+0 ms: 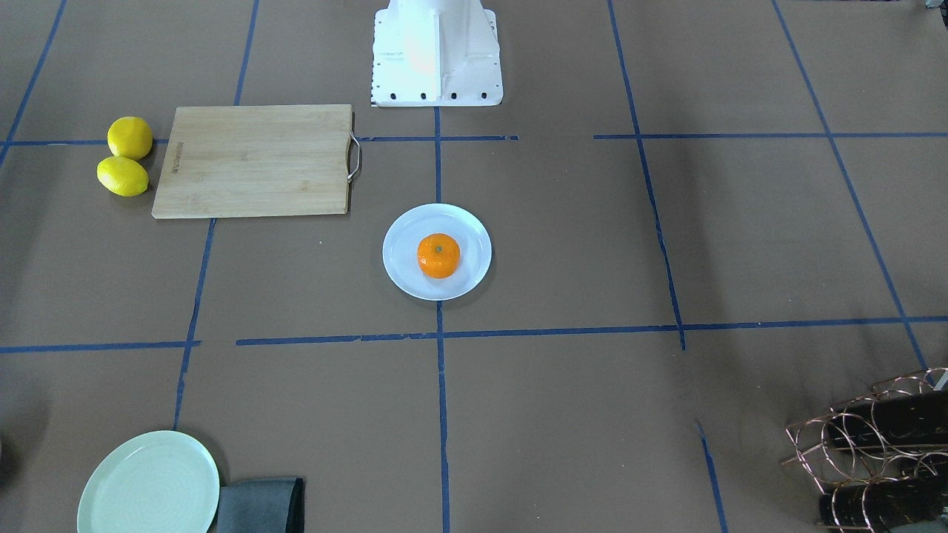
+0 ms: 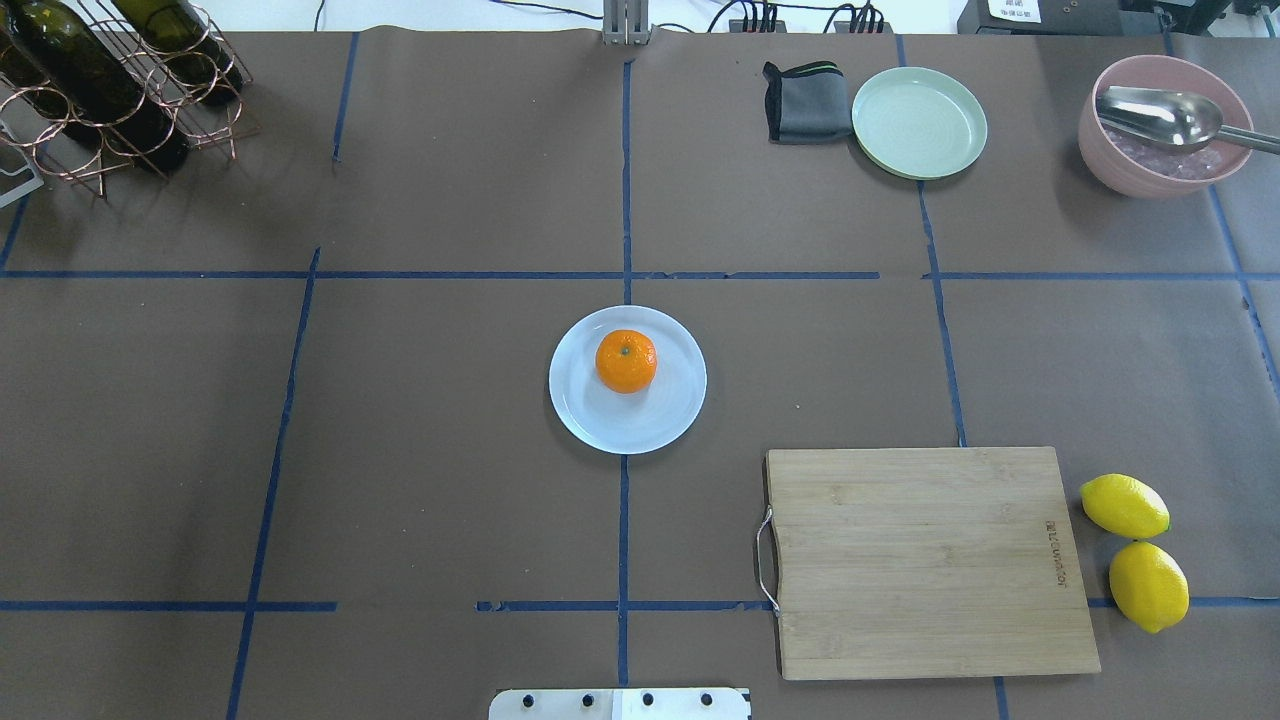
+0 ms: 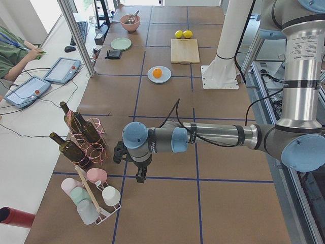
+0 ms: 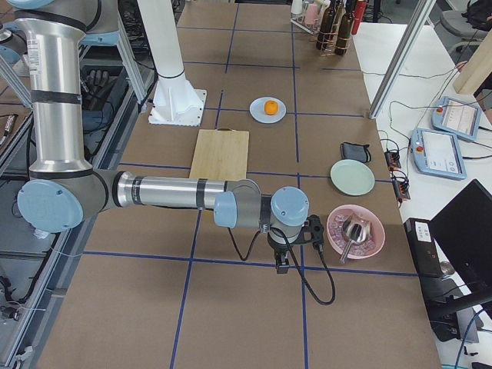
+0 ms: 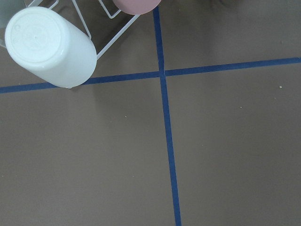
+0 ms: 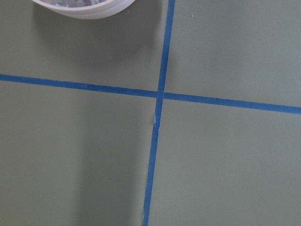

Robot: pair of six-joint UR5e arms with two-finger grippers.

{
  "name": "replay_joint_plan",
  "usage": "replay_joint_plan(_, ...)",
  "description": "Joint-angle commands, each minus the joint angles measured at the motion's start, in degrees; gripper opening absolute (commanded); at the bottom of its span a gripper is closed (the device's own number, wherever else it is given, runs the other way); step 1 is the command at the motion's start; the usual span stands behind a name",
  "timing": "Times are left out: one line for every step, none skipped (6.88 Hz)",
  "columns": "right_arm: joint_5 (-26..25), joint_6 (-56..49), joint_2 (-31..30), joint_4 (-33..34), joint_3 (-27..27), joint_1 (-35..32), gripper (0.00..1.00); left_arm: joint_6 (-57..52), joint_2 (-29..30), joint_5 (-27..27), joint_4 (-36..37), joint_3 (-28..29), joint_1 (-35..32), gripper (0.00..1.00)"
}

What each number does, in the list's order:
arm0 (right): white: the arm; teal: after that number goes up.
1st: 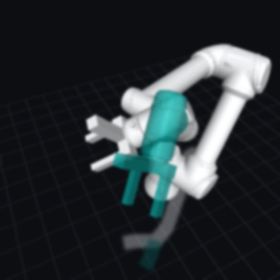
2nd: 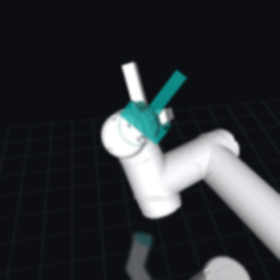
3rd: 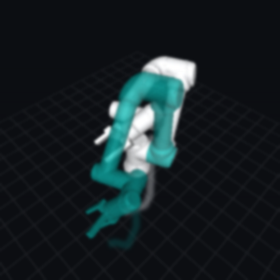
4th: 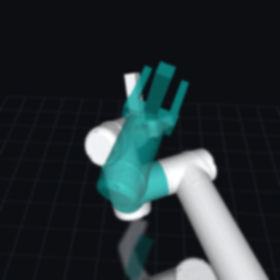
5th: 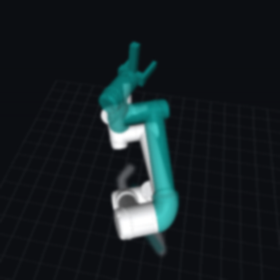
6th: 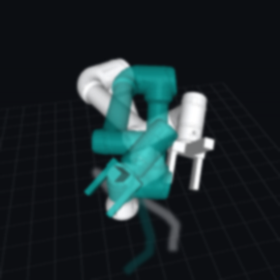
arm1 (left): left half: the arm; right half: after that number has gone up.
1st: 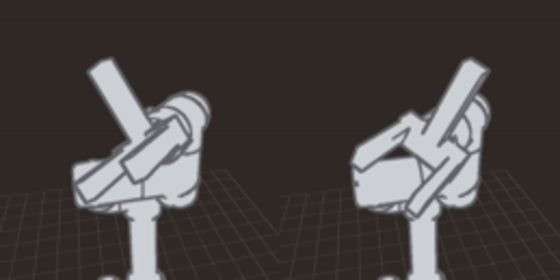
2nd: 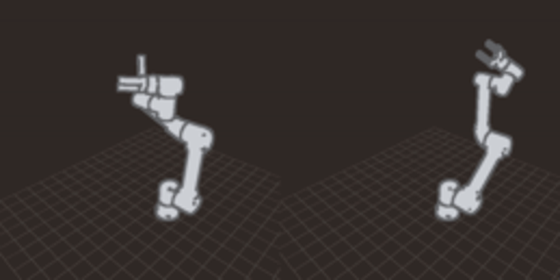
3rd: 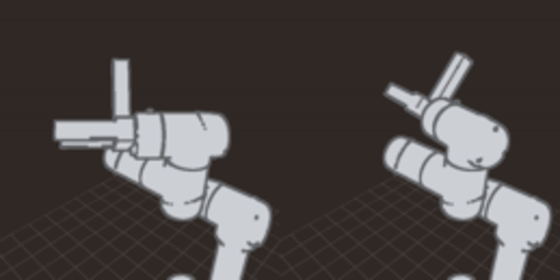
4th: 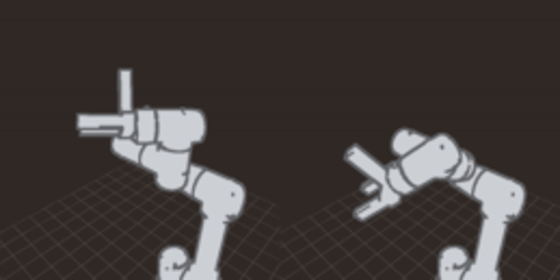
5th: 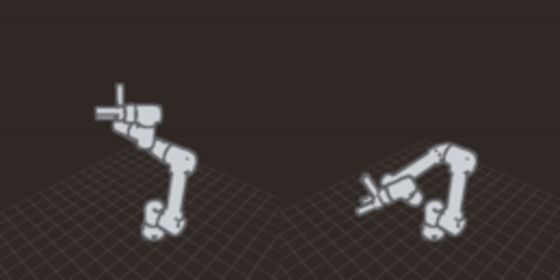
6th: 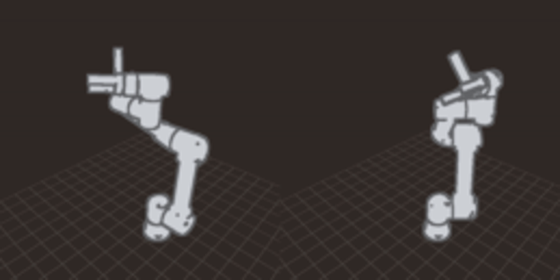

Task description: Pick orange to plate

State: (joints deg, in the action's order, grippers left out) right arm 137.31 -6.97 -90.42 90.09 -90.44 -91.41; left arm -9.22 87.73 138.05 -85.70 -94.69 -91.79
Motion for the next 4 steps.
replay_joint_plan(0.33,0.03,0.07,0.0,0.0,0.0,1.0,-0.01,0.07,0.02,0.0,0.03,-0.05,1.0)
replay_joint_plan(0.33,0.03,0.16,0.0,-0.09,0.0,1.0,-0.01,0.07,0.02,0.0,-0.06,-0.05,1.0)
replay_joint_plan(0.33,-0.06,0.25,0.0,-0.18,0.0,1.0,-0.01,-0.01,0.02,0.0,-0.06,0.03,1.0)
replay_joint_plan(0.33,-0.06,0.51,0.0,-0.18,0.0,1.0,-0.09,-0.02,0.02,0.0,-0.06,-0.05,1.0)
